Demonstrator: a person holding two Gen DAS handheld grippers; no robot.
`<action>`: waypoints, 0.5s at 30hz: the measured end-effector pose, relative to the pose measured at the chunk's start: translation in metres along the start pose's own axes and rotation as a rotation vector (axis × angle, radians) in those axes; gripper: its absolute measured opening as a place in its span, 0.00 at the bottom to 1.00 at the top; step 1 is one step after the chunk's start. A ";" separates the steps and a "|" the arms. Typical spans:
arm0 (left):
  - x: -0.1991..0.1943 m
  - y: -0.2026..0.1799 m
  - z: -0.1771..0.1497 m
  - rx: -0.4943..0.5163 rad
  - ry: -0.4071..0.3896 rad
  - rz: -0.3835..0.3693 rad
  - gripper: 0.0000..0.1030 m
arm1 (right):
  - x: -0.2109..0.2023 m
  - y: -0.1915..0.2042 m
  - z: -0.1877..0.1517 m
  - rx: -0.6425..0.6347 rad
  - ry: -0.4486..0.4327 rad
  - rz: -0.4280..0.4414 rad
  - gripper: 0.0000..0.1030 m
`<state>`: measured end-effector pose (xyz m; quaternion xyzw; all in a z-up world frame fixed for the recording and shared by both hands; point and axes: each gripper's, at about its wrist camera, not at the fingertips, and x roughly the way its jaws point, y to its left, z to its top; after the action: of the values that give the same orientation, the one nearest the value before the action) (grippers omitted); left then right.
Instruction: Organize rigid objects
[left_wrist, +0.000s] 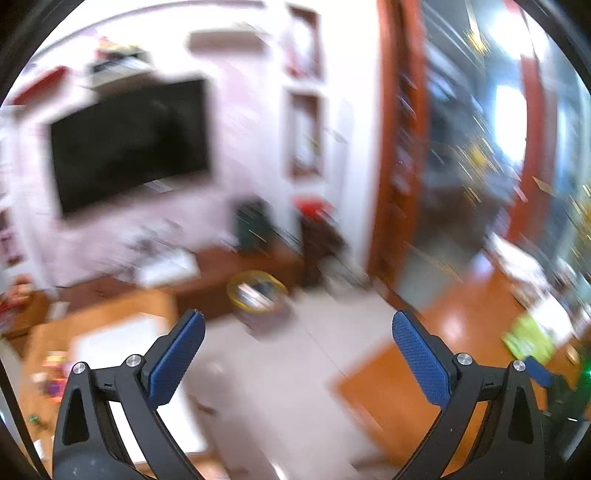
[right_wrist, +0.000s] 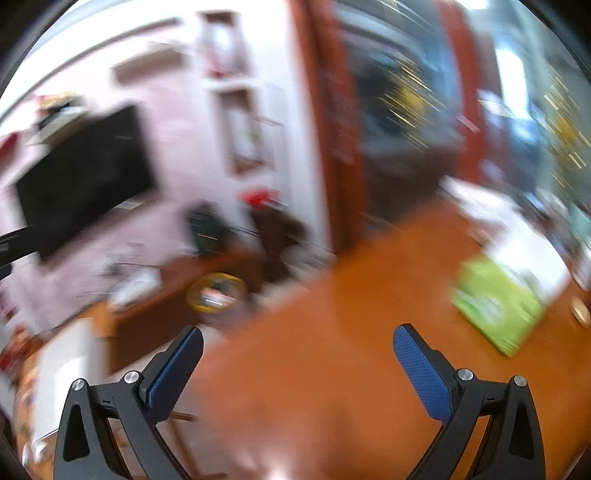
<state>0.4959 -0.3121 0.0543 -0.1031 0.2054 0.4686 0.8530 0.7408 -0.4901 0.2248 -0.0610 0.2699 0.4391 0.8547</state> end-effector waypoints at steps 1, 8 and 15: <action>-0.025 0.033 -0.003 -0.032 -0.047 0.032 0.99 | -0.016 0.032 -0.001 -0.036 -0.040 0.072 1.00; -0.244 0.226 -0.046 -0.166 -0.244 0.342 0.99 | -0.097 0.228 -0.046 -0.154 -0.110 0.439 1.00; -0.392 0.296 -0.077 -0.160 -0.227 0.779 1.00 | -0.153 0.406 -0.097 -0.400 0.004 0.864 1.00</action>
<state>0.0407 -0.4773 0.1657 -0.0314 0.0967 0.7793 0.6183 0.3112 -0.3861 0.2755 -0.1072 0.1823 0.7977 0.5648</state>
